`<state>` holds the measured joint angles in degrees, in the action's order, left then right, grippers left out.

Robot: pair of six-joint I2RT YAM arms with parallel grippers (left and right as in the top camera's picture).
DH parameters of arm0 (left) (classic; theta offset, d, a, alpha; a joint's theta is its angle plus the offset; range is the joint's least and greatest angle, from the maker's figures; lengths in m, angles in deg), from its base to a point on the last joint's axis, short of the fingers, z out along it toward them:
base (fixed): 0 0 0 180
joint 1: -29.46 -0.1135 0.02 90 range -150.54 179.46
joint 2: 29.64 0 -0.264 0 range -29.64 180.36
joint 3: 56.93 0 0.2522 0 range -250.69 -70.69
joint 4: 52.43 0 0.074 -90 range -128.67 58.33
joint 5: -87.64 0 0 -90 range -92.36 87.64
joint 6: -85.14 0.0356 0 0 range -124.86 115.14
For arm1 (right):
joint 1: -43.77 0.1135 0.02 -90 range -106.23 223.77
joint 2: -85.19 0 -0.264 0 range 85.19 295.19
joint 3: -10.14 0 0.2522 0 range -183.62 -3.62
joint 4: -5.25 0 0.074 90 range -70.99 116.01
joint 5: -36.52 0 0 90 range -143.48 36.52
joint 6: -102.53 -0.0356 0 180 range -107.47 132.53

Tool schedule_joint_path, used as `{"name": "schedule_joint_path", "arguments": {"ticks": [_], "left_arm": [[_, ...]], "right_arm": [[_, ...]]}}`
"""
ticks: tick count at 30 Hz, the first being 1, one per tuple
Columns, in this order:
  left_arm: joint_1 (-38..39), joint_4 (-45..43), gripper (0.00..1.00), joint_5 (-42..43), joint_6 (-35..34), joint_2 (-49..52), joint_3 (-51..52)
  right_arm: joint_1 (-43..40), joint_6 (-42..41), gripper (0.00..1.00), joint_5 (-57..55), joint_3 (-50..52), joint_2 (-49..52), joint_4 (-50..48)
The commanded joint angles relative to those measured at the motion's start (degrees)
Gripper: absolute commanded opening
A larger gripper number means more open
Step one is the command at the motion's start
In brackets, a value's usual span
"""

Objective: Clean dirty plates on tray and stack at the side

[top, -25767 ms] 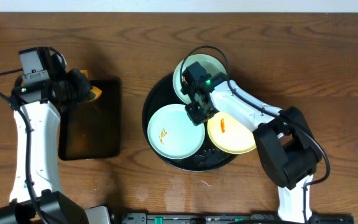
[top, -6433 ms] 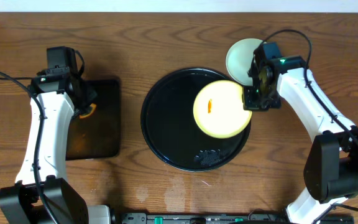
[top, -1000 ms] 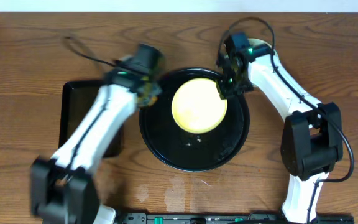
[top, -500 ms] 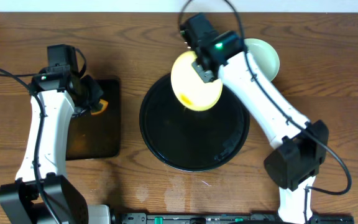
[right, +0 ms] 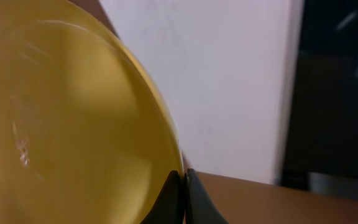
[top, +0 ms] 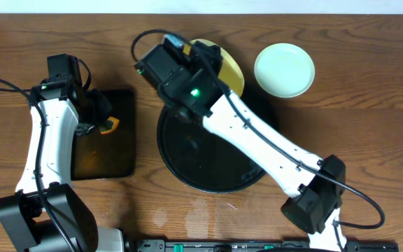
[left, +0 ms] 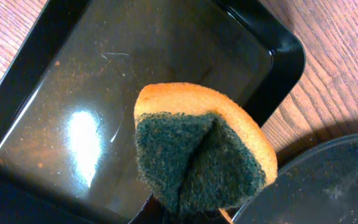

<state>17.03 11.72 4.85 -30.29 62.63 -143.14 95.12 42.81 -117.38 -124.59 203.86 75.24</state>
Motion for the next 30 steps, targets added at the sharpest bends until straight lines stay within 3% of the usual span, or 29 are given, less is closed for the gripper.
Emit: {"name": "schedule_joint_path", "arguments": {"ticks": [1,7,10,14,19,23,30], "left_arm": [[-0.48,0.11,0.08,0.07,0.79,0.33,0.39],[-0.48,0.15,0.08,0.11,0.79,0.33,0.39],[-0.46,0.26,0.07,1.25,1.09,0.33,0.39],[0.09,-0.09,0.08,10.27,5.86,0.33,0.39],[3.39,-0.94,0.07,11.85,5.66,0.33,0.39],[8.55,-1.99,0.08,12.33,2.67,0.33,0.39],[20.44,-10.25,0.07,12.28,-5.57,0.39,0.39]], "right_arm": [[0.07,3.61,0.01,-7.23,-1.25,0.15,-0.15],[-1.20,-6.49,0.01,-0.44,-1.25,0.15,1.11],[-4.22,-12.35,0.01,17.75,-1.25,0.15,7.13],[-11.47,-20.96,0.01,41.83,-1.25,0.15,13.77],[-23.10,-21.44,0.01,68.78,-0.02,0.17,18.62],[-29.90,-21.55,0.01,73.53,4.44,0.17,17.59],[-33.38,-28.37,0.01,77.72,19.08,0.17,4.63]]}}
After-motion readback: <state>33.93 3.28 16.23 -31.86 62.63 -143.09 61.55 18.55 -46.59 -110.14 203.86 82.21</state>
